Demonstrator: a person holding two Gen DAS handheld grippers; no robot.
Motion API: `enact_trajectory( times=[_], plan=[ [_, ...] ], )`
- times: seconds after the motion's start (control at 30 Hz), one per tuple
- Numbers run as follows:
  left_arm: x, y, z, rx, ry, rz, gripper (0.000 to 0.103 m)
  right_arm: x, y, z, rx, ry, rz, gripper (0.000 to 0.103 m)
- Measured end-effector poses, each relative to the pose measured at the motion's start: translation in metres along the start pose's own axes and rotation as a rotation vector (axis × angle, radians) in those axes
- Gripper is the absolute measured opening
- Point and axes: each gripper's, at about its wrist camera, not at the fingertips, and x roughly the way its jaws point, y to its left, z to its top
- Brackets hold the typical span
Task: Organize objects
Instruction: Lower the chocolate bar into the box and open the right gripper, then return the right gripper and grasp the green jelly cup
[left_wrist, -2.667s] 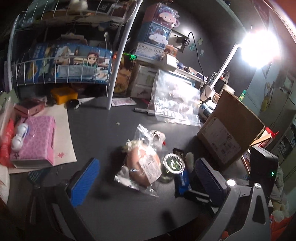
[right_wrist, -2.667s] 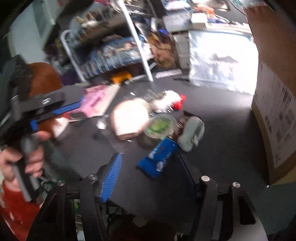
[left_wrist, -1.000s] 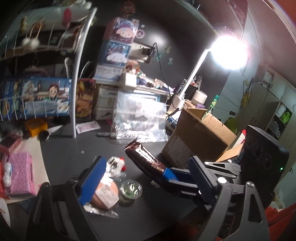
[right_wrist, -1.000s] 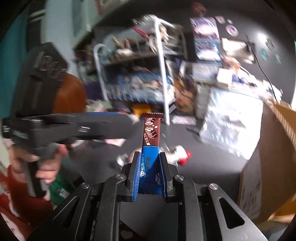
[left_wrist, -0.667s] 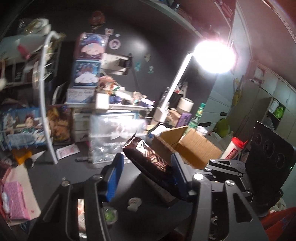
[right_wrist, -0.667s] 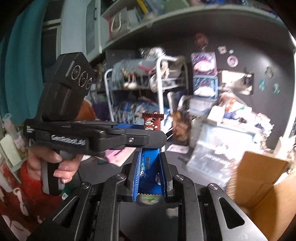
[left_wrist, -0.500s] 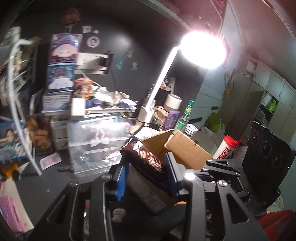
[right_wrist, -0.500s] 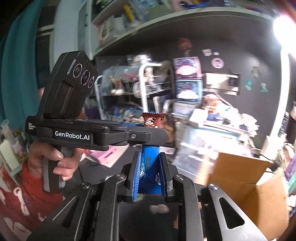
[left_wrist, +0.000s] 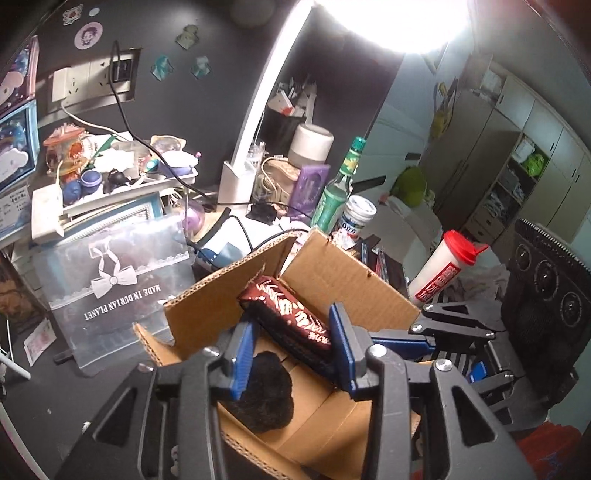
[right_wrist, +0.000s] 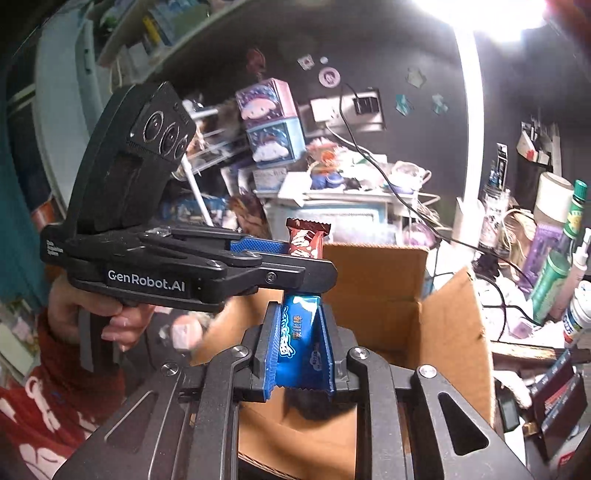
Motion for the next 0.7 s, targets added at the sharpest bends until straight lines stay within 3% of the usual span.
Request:
enact_trajectory(
  times=[0.03, 0.07, 0.1, 0.13, 0.3, 0.37, 0.57, 0.7],
  plan=[
    [0.001, -0.001, 0.0, 0.004, -0.001, 0.01, 0.057, 0.001, 0.001, -0.001, -0.006, 0.006, -0.013, 0.027],
    [-0.002, -0.002, -0.001, 0.01, -0.013, 0.023, 0.073, 0.0, 0.001, -0.001, -0.016, 0.007, -0.033, 0.042],
    [-0.005, -0.002, -0.001, 0.016, -0.025, 0.029, 0.077, -0.001, 0.001, -0.002, -0.023, 0.009, -0.045, 0.049],
    [-0.008, -0.002, -0.002, 0.021, -0.031, 0.03, 0.079, -0.001, 0.002, -0.002, -0.031, 0.011, -0.057, 0.055],
    [-0.034, 0.004, -0.008, 0.002, -0.082, 0.047, 0.079, -0.004, 0.006, -0.001, -0.047, 0.014, -0.083, 0.061],
    [-0.046, 0.007, -0.012, -0.002, -0.108, 0.062, 0.079, -0.003, 0.011, 0.002, -0.061, 0.006, -0.085, 0.074],
    [-0.096, 0.021, -0.034, -0.013, -0.205, 0.159, 0.083, -0.005, 0.043, 0.005, -0.127, -0.068, -0.079, 0.099],
    [-0.135, 0.04, -0.061, -0.045, -0.274, 0.232, 0.083, -0.004, 0.082, 0.007, -0.208, -0.113, -0.011, 0.103]
  ],
)
